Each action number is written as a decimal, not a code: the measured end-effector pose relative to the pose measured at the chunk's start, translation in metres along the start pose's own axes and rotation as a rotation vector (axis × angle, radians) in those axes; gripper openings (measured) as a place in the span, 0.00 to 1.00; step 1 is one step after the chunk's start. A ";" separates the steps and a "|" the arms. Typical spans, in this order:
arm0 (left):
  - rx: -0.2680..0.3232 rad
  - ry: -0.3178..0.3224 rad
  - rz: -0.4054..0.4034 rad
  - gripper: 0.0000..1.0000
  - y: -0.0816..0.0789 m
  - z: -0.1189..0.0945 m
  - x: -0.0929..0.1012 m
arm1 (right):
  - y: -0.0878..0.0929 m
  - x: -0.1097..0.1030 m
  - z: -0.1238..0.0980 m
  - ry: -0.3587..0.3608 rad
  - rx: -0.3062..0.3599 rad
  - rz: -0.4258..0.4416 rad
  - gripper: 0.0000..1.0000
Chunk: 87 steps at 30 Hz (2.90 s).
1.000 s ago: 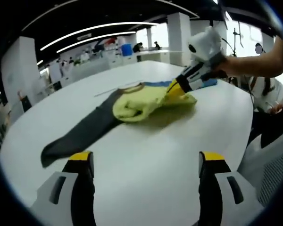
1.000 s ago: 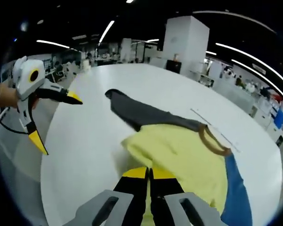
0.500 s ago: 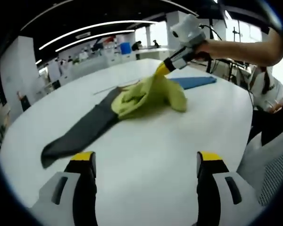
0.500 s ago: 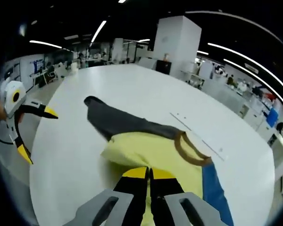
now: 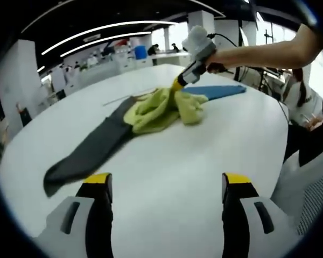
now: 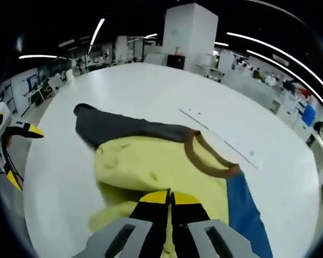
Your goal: Fold the garment on the visible template until the final outline fits inside the template.
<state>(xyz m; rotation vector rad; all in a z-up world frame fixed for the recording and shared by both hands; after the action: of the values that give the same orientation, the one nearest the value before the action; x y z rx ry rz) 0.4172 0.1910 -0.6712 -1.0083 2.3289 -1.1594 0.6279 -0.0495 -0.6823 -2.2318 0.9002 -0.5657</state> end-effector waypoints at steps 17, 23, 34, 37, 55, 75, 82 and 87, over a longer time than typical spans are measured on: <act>-0.008 0.021 -0.015 0.77 0.002 0.009 -0.004 | 0.018 0.010 0.023 -0.008 -0.076 0.186 0.00; 0.007 0.021 -0.006 0.77 -0.005 0.010 -0.006 | 0.010 0.015 0.007 0.017 -0.040 0.241 0.06; 0.071 0.028 -0.017 0.72 -0.021 0.021 -0.020 | 0.008 0.006 -0.033 -0.025 0.018 0.275 0.33; 0.082 0.022 -0.015 0.71 -0.025 0.027 -0.027 | 0.013 0.001 -0.041 -0.033 0.012 0.268 0.34; 0.130 -0.001 -0.075 0.52 -0.041 0.073 -0.058 | 0.071 -0.024 -0.067 0.009 -0.094 0.327 0.34; 0.112 0.078 -0.138 0.19 -0.032 0.119 -0.069 | 0.080 -0.038 -0.048 0.029 -0.063 0.385 0.19; 0.116 0.096 -0.144 0.13 -0.031 0.124 -0.068 | 0.081 -0.041 -0.041 0.033 -0.074 0.350 0.15; 0.115 0.096 -0.159 0.10 -0.030 0.125 -0.069 | 0.083 -0.039 -0.039 0.057 -0.085 0.330 0.07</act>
<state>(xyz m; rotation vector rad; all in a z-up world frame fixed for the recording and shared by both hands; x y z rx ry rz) 0.5501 0.1603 -0.7235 -1.1357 2.2573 -1.4153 0.5415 -0.0821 -0.7200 -2.0862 1.3111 -0.4445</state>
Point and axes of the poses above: the point that each gripper's makers call its tool centre point, and the gripper's own axes: z roughly forward along the fingers, x roughly to its right, y roughly out of its underside, the point moved 7 cm from there along -z, roughly backward along the fingers, and after that the axes turned 6 degrees about y, right-handed, at the moved point
